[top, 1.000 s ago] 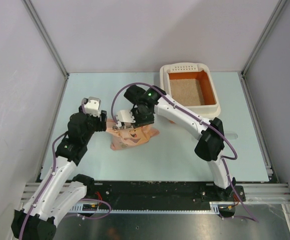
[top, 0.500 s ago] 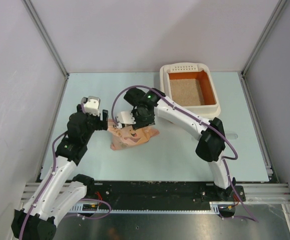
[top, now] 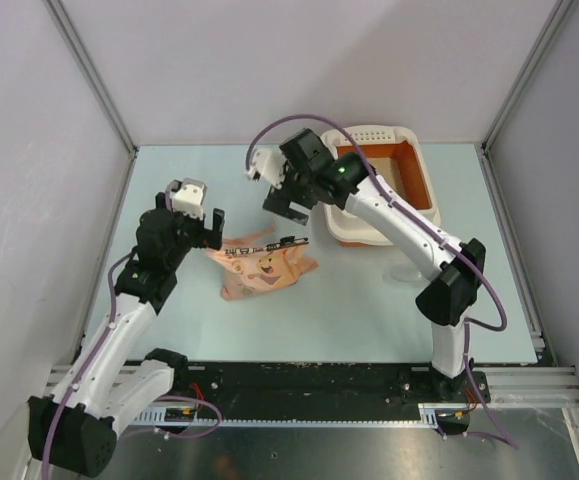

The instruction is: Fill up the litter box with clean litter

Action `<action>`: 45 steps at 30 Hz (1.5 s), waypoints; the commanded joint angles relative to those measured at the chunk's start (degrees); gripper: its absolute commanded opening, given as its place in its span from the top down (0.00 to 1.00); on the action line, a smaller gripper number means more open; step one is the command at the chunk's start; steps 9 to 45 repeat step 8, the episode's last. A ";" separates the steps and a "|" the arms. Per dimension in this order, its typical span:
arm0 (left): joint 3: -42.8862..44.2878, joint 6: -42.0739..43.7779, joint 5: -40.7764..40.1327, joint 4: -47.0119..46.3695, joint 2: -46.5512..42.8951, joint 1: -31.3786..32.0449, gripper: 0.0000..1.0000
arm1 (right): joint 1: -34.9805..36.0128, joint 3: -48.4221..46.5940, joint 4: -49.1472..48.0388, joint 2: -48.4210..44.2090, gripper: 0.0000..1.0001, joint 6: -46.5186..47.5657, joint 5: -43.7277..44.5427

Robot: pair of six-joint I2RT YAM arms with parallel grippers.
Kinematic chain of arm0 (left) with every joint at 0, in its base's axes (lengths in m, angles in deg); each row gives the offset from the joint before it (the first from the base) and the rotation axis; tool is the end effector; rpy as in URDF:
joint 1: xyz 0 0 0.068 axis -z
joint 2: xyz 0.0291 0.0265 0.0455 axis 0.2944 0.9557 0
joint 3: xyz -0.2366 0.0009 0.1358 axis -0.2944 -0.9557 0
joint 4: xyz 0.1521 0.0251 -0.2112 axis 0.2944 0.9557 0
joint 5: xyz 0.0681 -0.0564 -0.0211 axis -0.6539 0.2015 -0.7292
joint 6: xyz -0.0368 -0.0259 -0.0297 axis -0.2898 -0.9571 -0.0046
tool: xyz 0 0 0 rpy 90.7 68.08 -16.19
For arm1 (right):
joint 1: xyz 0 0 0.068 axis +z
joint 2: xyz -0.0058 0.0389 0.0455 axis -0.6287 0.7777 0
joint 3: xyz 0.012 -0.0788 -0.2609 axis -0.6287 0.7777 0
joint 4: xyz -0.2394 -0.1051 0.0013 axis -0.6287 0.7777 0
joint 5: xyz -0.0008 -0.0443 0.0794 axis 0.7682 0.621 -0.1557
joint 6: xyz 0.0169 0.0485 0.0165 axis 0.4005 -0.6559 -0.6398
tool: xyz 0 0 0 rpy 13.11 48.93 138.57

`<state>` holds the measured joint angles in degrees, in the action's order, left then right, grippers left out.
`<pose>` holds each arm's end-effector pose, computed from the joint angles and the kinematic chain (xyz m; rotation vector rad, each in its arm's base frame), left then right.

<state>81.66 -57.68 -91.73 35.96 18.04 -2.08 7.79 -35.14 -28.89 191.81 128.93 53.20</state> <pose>0.1963 -0.0514 0.3132 0.3333 1.8114 -0.0591 0.2894 0.3042 0.3796 -1.6074 1.7612 -0.0140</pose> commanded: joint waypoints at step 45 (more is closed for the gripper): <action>13.16 -1.63 7.21 -3.26 12.25 -8.54 0.00 | -11.22 -1.10 -19.96 2.64 0.00 -22.39 5.05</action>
